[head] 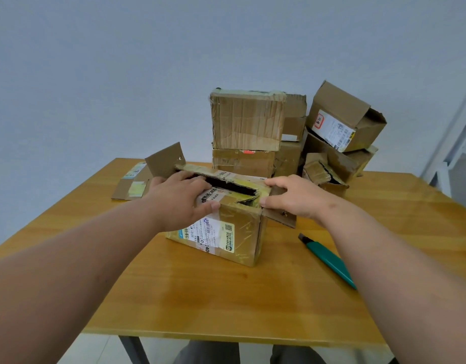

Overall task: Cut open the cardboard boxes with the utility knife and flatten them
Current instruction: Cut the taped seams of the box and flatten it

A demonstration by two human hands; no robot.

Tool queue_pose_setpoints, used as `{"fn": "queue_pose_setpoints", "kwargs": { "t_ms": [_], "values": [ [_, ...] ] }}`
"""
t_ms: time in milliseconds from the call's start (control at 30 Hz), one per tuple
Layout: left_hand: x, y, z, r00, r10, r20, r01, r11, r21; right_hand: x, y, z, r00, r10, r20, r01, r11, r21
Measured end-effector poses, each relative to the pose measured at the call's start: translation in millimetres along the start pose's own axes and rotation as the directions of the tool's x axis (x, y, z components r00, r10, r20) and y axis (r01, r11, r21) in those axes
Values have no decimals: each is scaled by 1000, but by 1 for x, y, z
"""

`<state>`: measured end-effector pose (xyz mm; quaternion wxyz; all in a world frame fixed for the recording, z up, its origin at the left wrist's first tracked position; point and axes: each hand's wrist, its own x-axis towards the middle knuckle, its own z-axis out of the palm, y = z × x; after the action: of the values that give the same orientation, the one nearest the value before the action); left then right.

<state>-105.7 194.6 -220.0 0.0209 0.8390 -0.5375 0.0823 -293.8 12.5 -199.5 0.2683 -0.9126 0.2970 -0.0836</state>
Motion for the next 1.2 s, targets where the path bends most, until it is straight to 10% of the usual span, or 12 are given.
{"fn": "queue_pose_setpoints", "kwargs": {
  "t_ms": [233, 500, 767, 1033, 1200],
  "values": [
    [0, 3, 0, 996, -87, -8, 86, 994, -61, -2, -7, 2, 997, 51, 63, -53, 998, 30],
    [-10, 4, -12, 903, -49, -426, 62, 998, 15, 2, 8, 5, 999, 31, -15, -30, 998, 58],
    [-21, -6, -17, 856, 104, -507, -145, 988, -43, 13, 2, 13, 995, 39, -90, -48, 994, -101],
    [-13, -24, -20, 881, -401, -250, 279, 868, -411, 26, 1, 15, 939, 39, -342, -69, 995, -75],
    [-23, -36, -2, 903, -410, 128, 303, 398, -866, 40, -1, 6, 898, 194, -395, -191, 980, 49]
  ]
}}
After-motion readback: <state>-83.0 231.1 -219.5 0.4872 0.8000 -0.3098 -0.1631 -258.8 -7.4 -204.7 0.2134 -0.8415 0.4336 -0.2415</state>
